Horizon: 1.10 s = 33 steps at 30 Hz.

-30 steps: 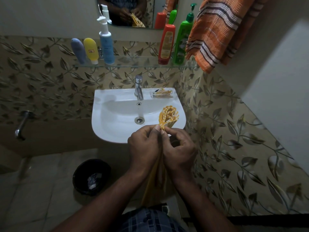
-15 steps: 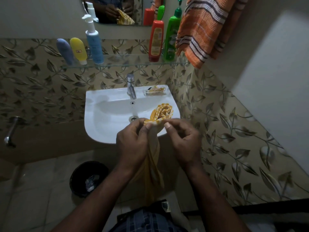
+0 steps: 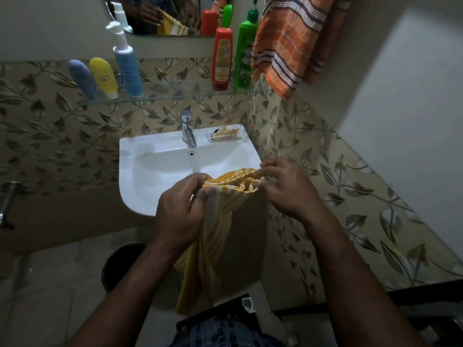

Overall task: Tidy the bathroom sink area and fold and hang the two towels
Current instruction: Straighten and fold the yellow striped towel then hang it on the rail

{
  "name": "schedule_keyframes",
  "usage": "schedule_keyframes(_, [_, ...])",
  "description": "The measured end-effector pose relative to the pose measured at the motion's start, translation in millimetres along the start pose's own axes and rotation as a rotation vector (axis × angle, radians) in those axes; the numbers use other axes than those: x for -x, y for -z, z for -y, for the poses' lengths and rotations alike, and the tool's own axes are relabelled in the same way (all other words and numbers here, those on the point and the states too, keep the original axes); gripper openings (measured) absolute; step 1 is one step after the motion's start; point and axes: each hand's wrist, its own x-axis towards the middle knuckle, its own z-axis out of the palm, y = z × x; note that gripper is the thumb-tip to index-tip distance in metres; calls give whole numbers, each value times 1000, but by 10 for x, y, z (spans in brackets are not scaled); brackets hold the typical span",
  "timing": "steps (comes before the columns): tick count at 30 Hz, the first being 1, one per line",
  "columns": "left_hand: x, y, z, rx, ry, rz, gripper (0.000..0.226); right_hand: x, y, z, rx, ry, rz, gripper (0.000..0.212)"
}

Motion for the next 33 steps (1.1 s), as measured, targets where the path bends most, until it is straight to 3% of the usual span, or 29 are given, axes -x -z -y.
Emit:
schedule_keyframes(9, [14, 80, 66, -33, -44, 42, 29, -69, 38, 158, 105, 16, 143, 18])
schedule_keyframes(16, [-22, 117, 145, -30, -54, 31, 25, -99, 123, 176, 199, 24, 225, 29])
schedule_keyframes(20, [-49, 121, 191, -44, -87, 24, 24, -92, 68, 172, 283, 71, 230, 18])
schedule_keyframes(27, [-170, 348, 528, -69, -49, 9, 28, 23, 252, 44, -109, 344, 147, 5])
schedule_keyframes(31, [-195, 365, 618, -65, -46, -44, 28, 94, 204, 125, -148, 412, 83, 39])
schedule_keyframes(33, [-216, 363, 623, -44, -23, -42, 28, 101, 169, 129, -134, 421, 16, 40])
